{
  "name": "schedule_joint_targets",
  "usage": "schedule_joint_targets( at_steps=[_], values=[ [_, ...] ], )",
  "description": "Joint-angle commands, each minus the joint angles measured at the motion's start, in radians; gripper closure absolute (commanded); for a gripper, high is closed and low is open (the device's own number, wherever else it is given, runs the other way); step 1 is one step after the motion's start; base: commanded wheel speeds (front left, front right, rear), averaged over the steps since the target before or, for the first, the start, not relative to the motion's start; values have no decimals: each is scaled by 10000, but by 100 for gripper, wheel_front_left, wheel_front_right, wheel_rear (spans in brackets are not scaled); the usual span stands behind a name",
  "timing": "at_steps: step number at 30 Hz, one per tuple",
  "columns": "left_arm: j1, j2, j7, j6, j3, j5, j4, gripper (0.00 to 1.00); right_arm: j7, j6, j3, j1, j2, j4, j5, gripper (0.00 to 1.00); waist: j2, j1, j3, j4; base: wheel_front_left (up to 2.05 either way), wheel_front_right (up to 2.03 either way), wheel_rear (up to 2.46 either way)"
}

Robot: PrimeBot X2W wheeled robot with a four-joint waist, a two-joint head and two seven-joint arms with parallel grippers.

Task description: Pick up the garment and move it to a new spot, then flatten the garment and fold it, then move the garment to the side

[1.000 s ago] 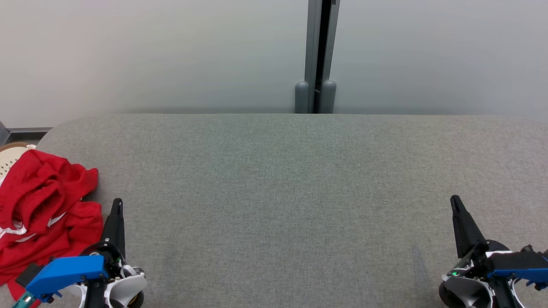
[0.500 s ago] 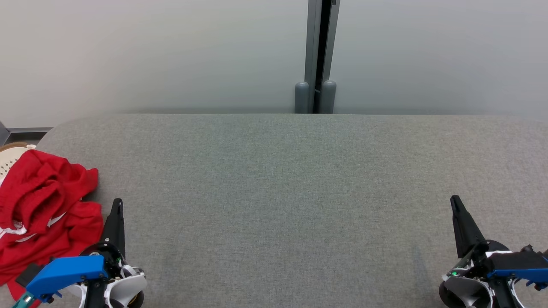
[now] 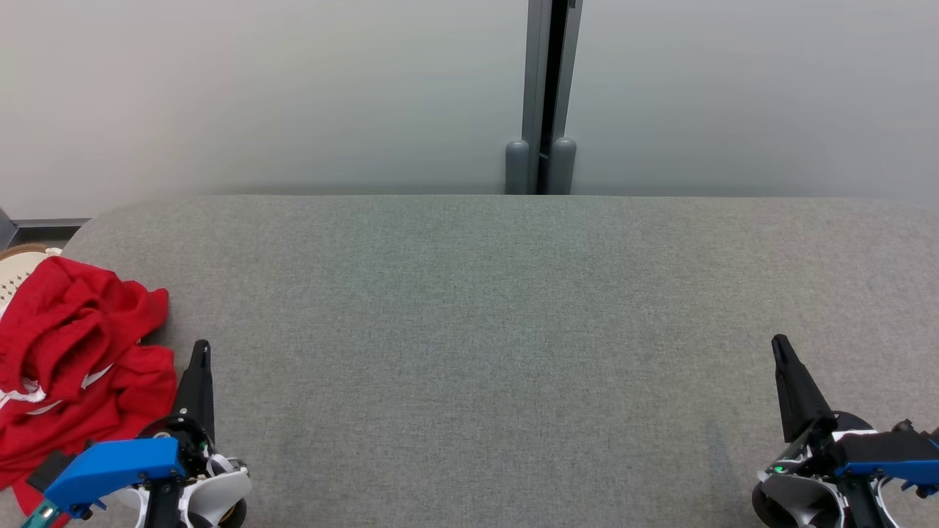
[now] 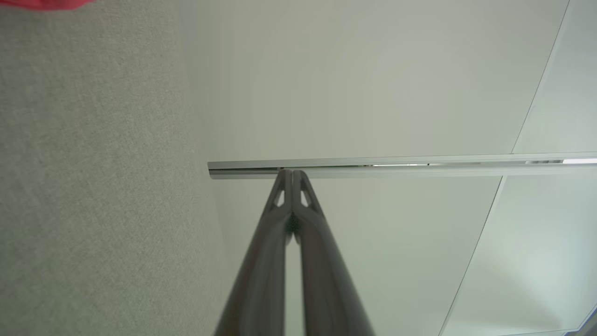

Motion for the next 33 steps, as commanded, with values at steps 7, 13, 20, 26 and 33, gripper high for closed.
schedule_joint_targets(
  at_steps=[7, 13, 20, 26, 33],
  values=[
    [-94, -21, 32, -92, 14, -25, -49, 100, 19, 4, -20, -83, -59, -32, 27, 100, 0, 0, 0, 0, 0, 0, 0],
    [-94, -21, 32, -92, 13, -25, -49, 100, 19, 4, -20, -83, -59, -32, 27, 100, 0, 0, 0, 0, 0, 0, 0],
    [-94, -21, 32, -92, 13, -25, -50, 100, 19, 4, -20, -83, -59, -32, 27, 100, 0, 0, 0, 0, 0, 0, 0],
    [211, -20, -80, 25, -29, 57, 269, 0, -47, -7, 55, 125, 42, 238, -66, 0, 0, 0, 6, -1, 0, 0, 0],
    [63, 136, -459, 17, -278, 1090, 412, 0, -448, -6, 464, -32, -206, 424, -913, 0, 0, 0, 27, -5, 0, 0, 0]
  ],
)
